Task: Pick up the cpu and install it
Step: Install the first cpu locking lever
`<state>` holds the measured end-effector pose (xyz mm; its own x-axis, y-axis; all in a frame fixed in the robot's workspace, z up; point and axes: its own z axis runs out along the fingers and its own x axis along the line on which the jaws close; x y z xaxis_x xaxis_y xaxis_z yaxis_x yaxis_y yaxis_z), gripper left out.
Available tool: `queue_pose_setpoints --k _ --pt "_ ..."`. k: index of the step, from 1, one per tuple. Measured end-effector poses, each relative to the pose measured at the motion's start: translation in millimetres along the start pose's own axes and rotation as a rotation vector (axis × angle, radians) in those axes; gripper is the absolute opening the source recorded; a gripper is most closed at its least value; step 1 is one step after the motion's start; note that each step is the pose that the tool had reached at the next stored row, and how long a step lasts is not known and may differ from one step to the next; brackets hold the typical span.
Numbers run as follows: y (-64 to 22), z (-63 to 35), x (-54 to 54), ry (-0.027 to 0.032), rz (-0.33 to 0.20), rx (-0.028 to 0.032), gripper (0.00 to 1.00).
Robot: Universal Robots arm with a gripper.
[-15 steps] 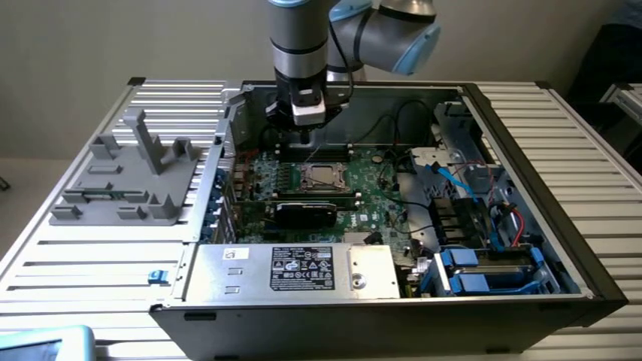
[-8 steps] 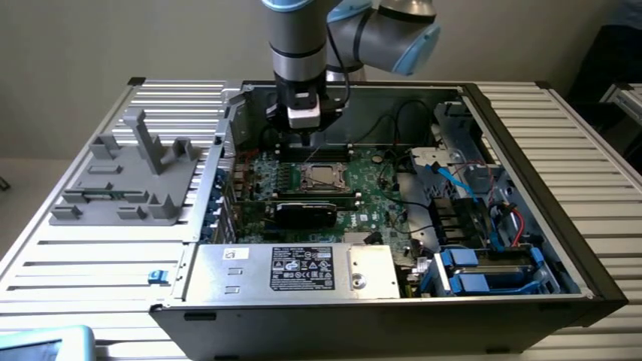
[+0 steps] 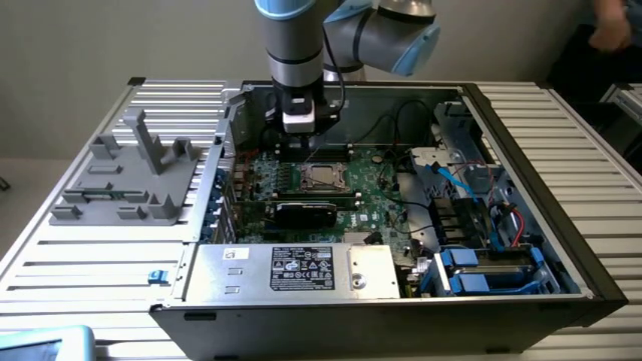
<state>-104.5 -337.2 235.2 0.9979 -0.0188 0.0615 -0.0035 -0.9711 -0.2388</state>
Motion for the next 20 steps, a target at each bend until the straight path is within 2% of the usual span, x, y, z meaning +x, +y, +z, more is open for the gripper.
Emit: queue_pose_setpoints --k 4,9,12,17,20 --pt "0.8 3.2 -3.2 0.0018 0.008 0.0183 0.11" --pt "2.6 10.0 -5.3 0.0058 0.024 0.0204 0.11" --pt "3.3 11.9 -5.8 0.0073 0.031 0.0305 0.11" --pt "3.3 12.0 -5.8 0.0074 0.032 0.0310 0.11" --pt "3.6 12.3 -5.8 0.0105 0.044 0.0307 0.11"
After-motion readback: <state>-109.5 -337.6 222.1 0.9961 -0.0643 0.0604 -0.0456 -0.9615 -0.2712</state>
